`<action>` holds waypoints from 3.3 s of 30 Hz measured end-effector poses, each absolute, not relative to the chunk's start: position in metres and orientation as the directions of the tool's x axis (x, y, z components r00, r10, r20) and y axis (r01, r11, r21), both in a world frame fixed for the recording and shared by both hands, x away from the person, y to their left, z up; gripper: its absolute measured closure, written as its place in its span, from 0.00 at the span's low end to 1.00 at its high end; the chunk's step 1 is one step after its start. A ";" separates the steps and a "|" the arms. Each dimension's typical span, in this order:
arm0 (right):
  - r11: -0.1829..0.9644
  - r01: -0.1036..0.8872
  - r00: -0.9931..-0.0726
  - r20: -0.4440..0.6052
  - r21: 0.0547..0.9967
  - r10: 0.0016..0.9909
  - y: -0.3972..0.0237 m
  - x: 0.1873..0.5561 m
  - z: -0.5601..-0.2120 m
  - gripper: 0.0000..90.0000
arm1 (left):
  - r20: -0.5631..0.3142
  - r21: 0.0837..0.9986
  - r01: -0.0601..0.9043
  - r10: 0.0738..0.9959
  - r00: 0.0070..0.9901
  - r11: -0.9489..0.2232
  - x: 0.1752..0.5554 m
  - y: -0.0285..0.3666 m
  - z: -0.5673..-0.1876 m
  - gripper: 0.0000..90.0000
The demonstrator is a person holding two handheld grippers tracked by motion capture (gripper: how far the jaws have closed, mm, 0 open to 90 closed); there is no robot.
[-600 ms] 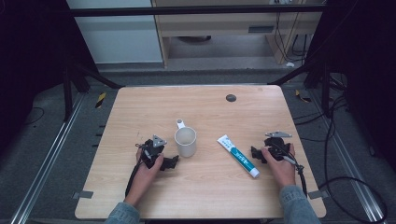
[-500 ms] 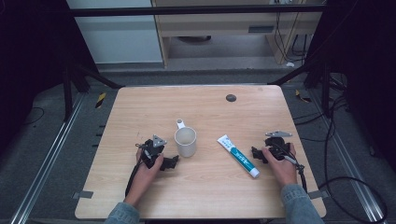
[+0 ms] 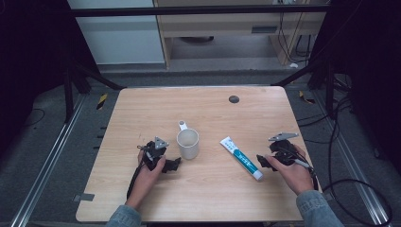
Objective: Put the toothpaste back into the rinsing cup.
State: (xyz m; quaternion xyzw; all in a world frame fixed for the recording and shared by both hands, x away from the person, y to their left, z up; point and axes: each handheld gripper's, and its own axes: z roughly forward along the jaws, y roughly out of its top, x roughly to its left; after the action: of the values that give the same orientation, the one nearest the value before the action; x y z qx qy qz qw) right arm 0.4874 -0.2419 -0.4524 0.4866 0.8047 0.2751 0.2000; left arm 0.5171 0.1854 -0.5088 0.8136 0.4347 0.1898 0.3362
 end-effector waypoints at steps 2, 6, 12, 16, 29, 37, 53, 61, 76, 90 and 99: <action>0.400 0.668 -0.476 -0.052 0.627 0.878 -0.236 0.485 -0.445 0.22 | 0.017 0.712 0.580 0.835 0.550 -0.396 0.517 0.185 -0.509 0.00; 0.415 0.664 -0.505 -0.037 0.622 0.862 -0.228 0.484 -0.440 0.24 | 0.017 0.712 0.580 0.835 0.550 -0.396 0.517 0.185 -0.509 0.00; 0.467 0.660 -0.551 -0.043 0.588 0.833 -0.209 0.489 -0.434 0.29 | 0.015 0.713 0.580 0.836 0.549 -0.394 0.517 0.185 -0.509 0.00; 0.497 0.646 -0.576 -0.058 0.579 0.816 -0.198 0.494 -0.431 0.30 | 0.016 0.713 0.580 0.835 0.550 -0.395 0.517 0.185 -0.509 0.00; 0.528 0.653 -0.602 -0.050 0.543 0.797 -0.173 0.511 -0.430 0.34 | 0.016 0.713 0.580 0.835 0.550 -0.395 0.517 0.185 -0.509 0.00; 0.534 0.660 -0.610 -0.038 0.529 0.791 -0.165 0.519 -0.433 0.36 | 0.017 0.713 0.579 0.835 0.550 -0.396 0.517 0.185 -0.509 0.00; 0.541 0.686 -0.610 -0.022 0.486 0.792 -0.155 0.543 -0.442 0.51 | 0.017 0.712 0.579 0.835 0.551 -0.397 0.517 0.185 -0.509 0.00; 0.545 0.690 -0.613 -0.014 0.476 0.790 -0.152 0.547 -0.445 0.51 | 0.017 0.713 0.579 0.834 0.551 -0.397 0.517 0.185 -0.509 0.00; 0.570 0.715 -0.622 -0.003 0.405 0.783 -0.138 0.556 -0.459 0.54 | 0.017 0.712 0.579 0.834 0.551 -0.397 0.517 0.185 -0.509 0.00; 0.570 0.729 -0.614 -0.006 0.379 0.790 -0.136 0.560 -0.467 0.52 | 0.017 0.712 0.578 0.833 0.553 -0.399 0.517 0.186 -0.509 0.00; 0.564 0.739 -0.608 0.004 0.367 0.794 -0.136 0.563 -0.469 0.53 | 0.018 0.712 0.577 0.832 0.554 -0.399 0.518 0.186 -0.509 0.00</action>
State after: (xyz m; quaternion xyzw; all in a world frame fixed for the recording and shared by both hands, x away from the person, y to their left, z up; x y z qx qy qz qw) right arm 0.5626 -0.1356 -0.4693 0.4353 0.8806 0.1687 0.0809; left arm 0.5176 0.1856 -0.5088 0.8147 0.4325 0.1895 0.3366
